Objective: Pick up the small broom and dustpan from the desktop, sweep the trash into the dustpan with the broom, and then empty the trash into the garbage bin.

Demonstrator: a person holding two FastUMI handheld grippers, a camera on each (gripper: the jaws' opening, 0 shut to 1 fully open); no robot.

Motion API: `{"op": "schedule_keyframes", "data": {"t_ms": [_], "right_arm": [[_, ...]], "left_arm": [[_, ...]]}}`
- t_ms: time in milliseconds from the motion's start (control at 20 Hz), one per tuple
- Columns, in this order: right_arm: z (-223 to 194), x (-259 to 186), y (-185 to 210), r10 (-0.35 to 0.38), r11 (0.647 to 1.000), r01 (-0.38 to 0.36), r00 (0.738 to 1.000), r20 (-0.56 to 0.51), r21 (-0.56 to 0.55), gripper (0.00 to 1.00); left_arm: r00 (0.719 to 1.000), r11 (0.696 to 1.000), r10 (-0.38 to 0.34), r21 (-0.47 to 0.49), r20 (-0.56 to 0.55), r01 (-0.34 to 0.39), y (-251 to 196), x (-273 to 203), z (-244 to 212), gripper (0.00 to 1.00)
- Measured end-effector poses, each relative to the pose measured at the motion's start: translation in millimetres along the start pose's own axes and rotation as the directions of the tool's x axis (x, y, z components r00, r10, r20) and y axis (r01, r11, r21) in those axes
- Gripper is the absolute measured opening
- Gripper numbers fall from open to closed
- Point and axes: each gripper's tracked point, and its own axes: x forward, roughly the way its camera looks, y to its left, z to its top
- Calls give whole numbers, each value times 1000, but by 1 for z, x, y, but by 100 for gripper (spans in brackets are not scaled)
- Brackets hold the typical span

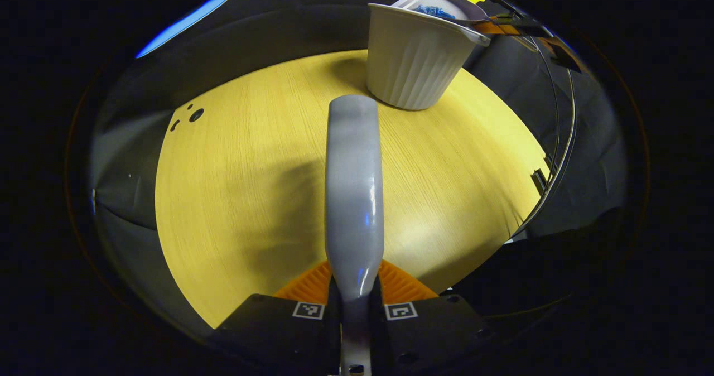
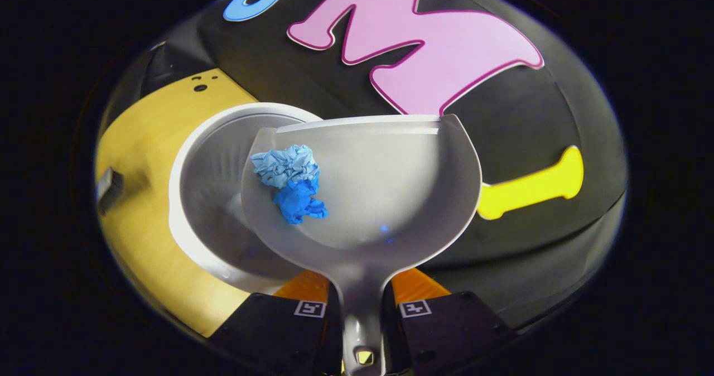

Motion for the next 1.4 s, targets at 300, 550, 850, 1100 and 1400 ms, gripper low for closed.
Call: {"op": "schedule_keyframes", "data": {"t_ms": [300, 550, 850, 1100, 1400], "right_arm": [[5, 9, -8, -187, 948, 197, 980, 63, -252, 33], [11, -5, -17, -318, 852, 353, 935, 155, -386, 33], [18, -4, -11, -356, 764, 411, 912, 205, -497, 33], [25, -8, -2, -343, 749, 414, 910, 232, -517, 33], [23, -22, -19, -317, 912, 339, 940, 128, -230, 33]], "left_arm": [[999, 999, -28, -34, 20, 29, 2, 0, 8, 25], [998, 995, -61, -83, 17, 62, -4, 0, -1, 25], [998, 993, -54, -102, 18, 56, 2, -4, -12, 25], [999, 996, -27, -81, 25, 29, 6, -6, -16, 25], [994, 998, 67, -11, 83, -66, 11, -14, -15, 28]]}}
